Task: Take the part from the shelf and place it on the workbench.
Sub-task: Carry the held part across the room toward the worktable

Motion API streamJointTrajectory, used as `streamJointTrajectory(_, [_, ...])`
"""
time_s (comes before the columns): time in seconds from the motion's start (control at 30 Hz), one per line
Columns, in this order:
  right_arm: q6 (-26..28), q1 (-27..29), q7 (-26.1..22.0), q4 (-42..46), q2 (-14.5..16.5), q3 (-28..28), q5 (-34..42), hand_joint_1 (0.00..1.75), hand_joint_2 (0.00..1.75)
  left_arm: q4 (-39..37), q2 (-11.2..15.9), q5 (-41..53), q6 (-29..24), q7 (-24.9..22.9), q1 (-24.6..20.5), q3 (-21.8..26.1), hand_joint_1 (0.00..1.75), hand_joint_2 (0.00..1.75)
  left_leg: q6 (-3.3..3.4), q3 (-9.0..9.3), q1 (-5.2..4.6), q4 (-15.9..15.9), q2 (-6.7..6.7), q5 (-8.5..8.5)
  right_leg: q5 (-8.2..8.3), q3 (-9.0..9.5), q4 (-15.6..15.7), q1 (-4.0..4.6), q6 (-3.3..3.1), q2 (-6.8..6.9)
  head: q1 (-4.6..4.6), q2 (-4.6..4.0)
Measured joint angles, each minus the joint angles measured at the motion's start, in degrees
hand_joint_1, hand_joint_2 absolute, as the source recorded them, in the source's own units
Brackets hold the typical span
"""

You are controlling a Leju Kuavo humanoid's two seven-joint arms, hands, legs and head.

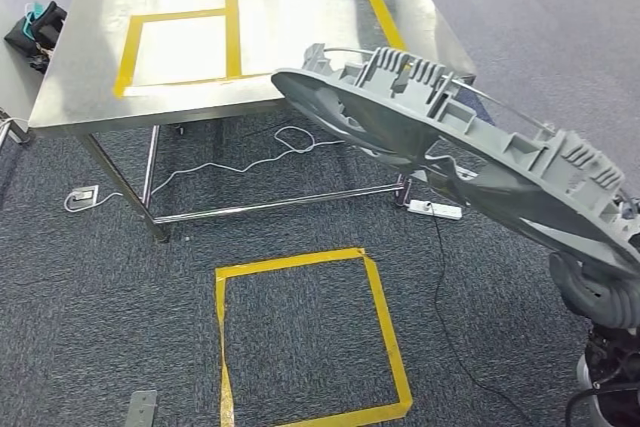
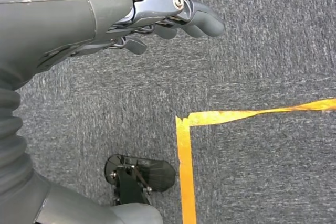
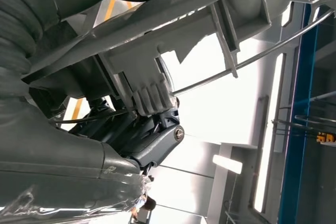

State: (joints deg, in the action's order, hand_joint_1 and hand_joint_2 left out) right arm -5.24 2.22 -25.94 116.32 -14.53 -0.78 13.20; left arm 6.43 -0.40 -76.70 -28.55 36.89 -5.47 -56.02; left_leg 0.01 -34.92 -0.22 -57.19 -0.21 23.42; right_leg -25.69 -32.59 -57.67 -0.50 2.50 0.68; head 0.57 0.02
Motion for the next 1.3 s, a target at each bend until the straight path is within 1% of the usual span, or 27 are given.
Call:
streamJointTrajectory(0.13, [0.3, 0.1, 0.0, 0.0, 0.0, 0.0, -0.4, 1.75, 1.75, 0.0, 0.1, 0.1, 0.1, 0.0, 0.0, -0.1, 0.0, 1.75, 0.09, 0.0, -0.03, 0.0, 0.0, -0.05, 0.05, -0.03, 0.0, -0.02, 0.15, 0.0, 0.02, 0.0])
streamJointTrajectory(0.27, [2.2, 0.6, -0.2, 0.0, -0.1, 0.7, -2.9, 1.75, 1.75, 0.0, 0.2, 0.0, 1.8, -0.8, 0.0, -0.3, 0.0, 1.75, 0.11, 0.0, 0.02, 0.0, 0.0, -0.1, 0.06, -0.05, 0.0, 0.01, 0.17, 0.01, 0.02, 0.0])
streamJointTrajectory(0.47, [3.7, 2.8, -0.2, 1.4, -1.5, 3.4, -4.5, 1.75, 1.75, 0.0, 0.5, -0.7, 4.1, -2.9, 0.4, -0.4, 0.0, 1.75, 0.1, 0.0, 0.03, 0.0, 0.0, -0.11, 0.06, -0.07, 0.0, 0.02, 0.17, -0.02, 0.01, 0.0])
streamJointTrajectory(0.53, [3.8, 3.4, -0.1, 1.9, -1.7, 3.9, -4.9, 1.75, 1.75, 0.0, 0.7, -0.7, 4.3, -3.0, 0.4, -0.4, 0.0, 1.75, 0.35, -0.03, -0.09, -0.1, 0.0, 0.05, 0.07, -0.04, 0.0, -0.09, 0.39, -0.01, 0.03, 0.0])
streamJointTrajectory(0.67, [4.1, 5.2, 0.1, 3.6, -2.0, 4.6, -6.3, 1.75, 1.75, 0.0, 1.2, -0.9, 4.9, -3.1, 0.6, -0.5, 0.0, 1.75, 1.07, -0.04, -0.45, 0.0, -0.03, 0.32, 0.0, 0.1, 0.3, -0.44, 1.06, 0.08, 0.04, 0.0])
streamJointTrajectory(0.7, [4.1, 5.6, 0.1, 4.2, -2.2, 4.8, -6.6, 1.75, 1.75, 0.0, 1.2, -1.0, 4.9, -3.1, 0.7, -0.5, 0.0, 1.75, 1.3, 0.19, -0.33, 0.3, -0.03, 0.18, -0.08, 0.03, 0.3, -0.5, 1.24, 0.09, 0.06, 0.01])
streamJointTrajectory(0.73, [4.1, 5.9, 0.2, 4.6, -2.4, 5.0, -6.9, 1.75, 1.75, 0.0, 1.3, -1.0, 4.9, -3.1, 0.7, -0.6, 0.0, 1.75, 1.53, 0.53, -0.19, 0.8, -0.03, 0.07, -0.54, -0.2, -0.2, -0.52, 1.38, -0.01, 0.01, 0.01])
streamJointTrajectory(0.77, [4.1, 6.3, 0.1, 5.1, -2.6, 5.2, -7.1, 1.75, 1.75, 0.0, 1.3, -1.1, 4.9, -3.1, 0.7, -0.6, 0.0, 1.75, 1.73, 0.89, 0.0, 1.2, -0.04, -0.04, -1.57, -0.95, -1.9, -0.51, 1.5, -0.14, -0.11, 0.01])
streamJointTrajectory(0.8, [4.1, 6.8, 0.1, 5.6, -2.9, 5.4, -7.3, 1.75, 1.75, 0.0, 1.3, -1.2, 4.9, -3.1, 0.7, -0.7, 0.0, 1.75, 1.88, 1.23, 0.17, 1.5, -0.05, -0.08, -3.13, -2.38, -4.9, -0.53, 1.58, -0.27, -0.27, 0.01])
streamJointTrajectory(0.83, [4.1, 7.3, 0.1, 6.1, -3.1, 5.7, -7.6, 1.75, 1.75, 0.0, 1.3, -1.3, 4.9, -3.1, 0.7, -0.8, 0.0, 1.75, 1.98, 1.4, 0.18, 1.5, -0.08, 0.03, -4.94, -4.24, -8.8, -0.54, 1.65, -0.4, -0.41, 0.0])
streamJointTrajectory(0.87, [4.1, 7.8, 0.1, 6.4, -3.3, 5.9, -7.8, 1.75, 1.75, 0.0, 1.4, -1.4, 4.9, -3.1, 0.6, -0.9, 0.0, 1.75, 2.0, 1.49, 0.19, 1.5, -0.14, 0.15, -6.38, -6.28, -12.6, -0.58, 1.74, -0.43, -0.51, 0.0])
streamJointTrajectory(0.9, [4.1, 8.3, 0.1, 6.7, -3.4, 6.1, -8.0, 1.75, 1.75, 0.0, 1.5, -1.4, 4.9, -3.1, 0.7, -0.9, 0.0, 1.75, 1.94, 1.62, 0.2, 1.5, -0.22, 0.29, -6.88, -7.75, -15.1, -0.65, 1.86, -0.44, -0.53, 0.0])
streamJointTrajectory(0.93, [4.1, 8.8, 0.1, 6.8, -3.5, 6.2, -8.2, 1.75, 1.75, 0.0, 1.5, -1.4, 4.9, -3.1, 0.7, -1.0, 0.0, 1.75, 1.82, 1.77, 0.24, 1.4, -0.34, 0.44, -6.29, -8.26, -15.5, -0.72, 1.97, -0.43, -0.53, 0.0])
streamJointTrajectory(0.97, [4.1, 9.2, 0.1, 7.1, -3.6, 6.4, -8.4, 1.75, 1.75, 0.0, 1.5, -1.4, 5.0, -3.1, 0.8, -1.0, 0.0, 1.75, 1.6, 1.97, 0.33, 1.4, -0.48, 0.63, -4.69, -7.64, -13.8, -0.81, 2.07, -0.43, -0.54, 0.0])
streamJointTrajectory(1.0, [4.1, 9.5, 0.1, 7.4, -3.8, 6.6, -8.5, 1.75, 1.75, 0.0, 1.4, -1.4, 5.0, -3.1, 0.8, -1.0, 0.0, 1.75, 1.3, 2.21, 0.46, 1.2, -0.63, 0.87, -2.5, -6.02, -10.2, -0.95, 2.21, -0.43, -0.53, 0.0])
streamJointTrajectory(1.03, [4.1, 9.7, 0.1, 7.6, -3.9, 6.8, -8.5, 1.75, 1.75, 0.0, 1.5, -1.4, 5.0, -3.1, 0.8, -1.1, 0.0, 1.75, 0.88, 2.38, 0.53, 1.0, -0.76, 1.18, -1.0, -4.14, -6.5, -1.01, 2.38, -0.58, -0.59, 0.0])
streamJointTrajectory(1.07, [4.1, 9.9, 0.1, 7.9, -4.0, 7.0, -8.6, 1.75, 1.75, 0.0, 1.5, -1.4, 5.0, -3.1, 0.7, -1.1, 0.0, 1.75, 0.44, 2.43, 0.54, 0.7, -0.87, 1.49, 0.03, -2.52, -3.4, -1.06, 2.27, -0.79, -0.64, 0.0])
streamJointTrajectory(1.1, [4.2, 10.0, 0.1, 8.1, -4.0, 7.2, -8.6, 1.75, 1.75, 0.0, 1.6, -1.4, 5.0, -3.1, 0.7, -1.1, 0.0, 1.75, 0.04, 2.41, 0.5, 0.4, -0.95, 1.71, 0.36, -1.54, -1.7, -1.07, 2.03, -0.99, -0.65, 0.0])
streamJointTrajectory(1.13, [4.2, 10.3, 0.1, 8.3, -4.0, 7.3, -8.7, 1.75, 1.75, 0.0, 1.7, -1.5, 5.0, -3.1, 0.8, -1.2, 0.0, 1.75, -0.26, 2.34, 0.41, 0.3, -1.0, 1.82, 0.08, -1.24, -1.2, -0.99, 1.65, -1.19, -0.63, 0.0])
streamJointTrajectory(1.17, [4.2, 10.6, 0.1, 8.5, -4.1, 7.5, -8.9, 1.75, 1.75, 0.0, 1.8, -1.5, 5.0, -3.2, 0.8, -1.2, 0.0, 1.75, -0.44, 2.3, 0.4, 0.2, -1.03, 1.85, 0.08, -1.28, -1.3, -0.94, 1.12, -1.24, -0.59, 0.0])
streamJointTrajectory(1.23, [4.2, 11.2, 0.2, 9.0, -4.2, 8.1, -9.3, 1.75, 1.75, 0.0, 1.8, -1.6, 5.0, -3.2, 0.9, -1.3, 0.0, 1.75, -0.83, 2.15, 0.51, -0.3, -0.86, 2.34, -0.12, -1.29, -1.5, -0.91, 0.31, -1.21, -0.48, 0.0])
streamJointTrajectory(1.27, [4.2, 11.4, 0.2, 9.3, -4.3, 8.3, -9.5, 1.75, 1.75, 0.0, 1.7, -1.7, 5.0, -3.2, 0.8, -1.3, 0.0, 1.75, -1.09, 1.5, 0.56, -1.7, -0.71, 3.19, -0.23, -1.19, -1.5, -0.94, -0.07, -1.18, -0.44, 0.0])
streamJointTrajectory(1.3, [4.1, 11.5, 0.2, 9.7, -4.4, 8.6, -9.7, 1.75, 1.75, 0.0, 1.7, -1.8, 5.0, -3.2, 0.7, -1.3, 0.0, 1.75, -1.35, 0.22, 0.59, -4.2, -0.56, 4.49, -0.34, -1.05, -1.5, -0.97, -0.4, -1.13, -0.37, 0.0])
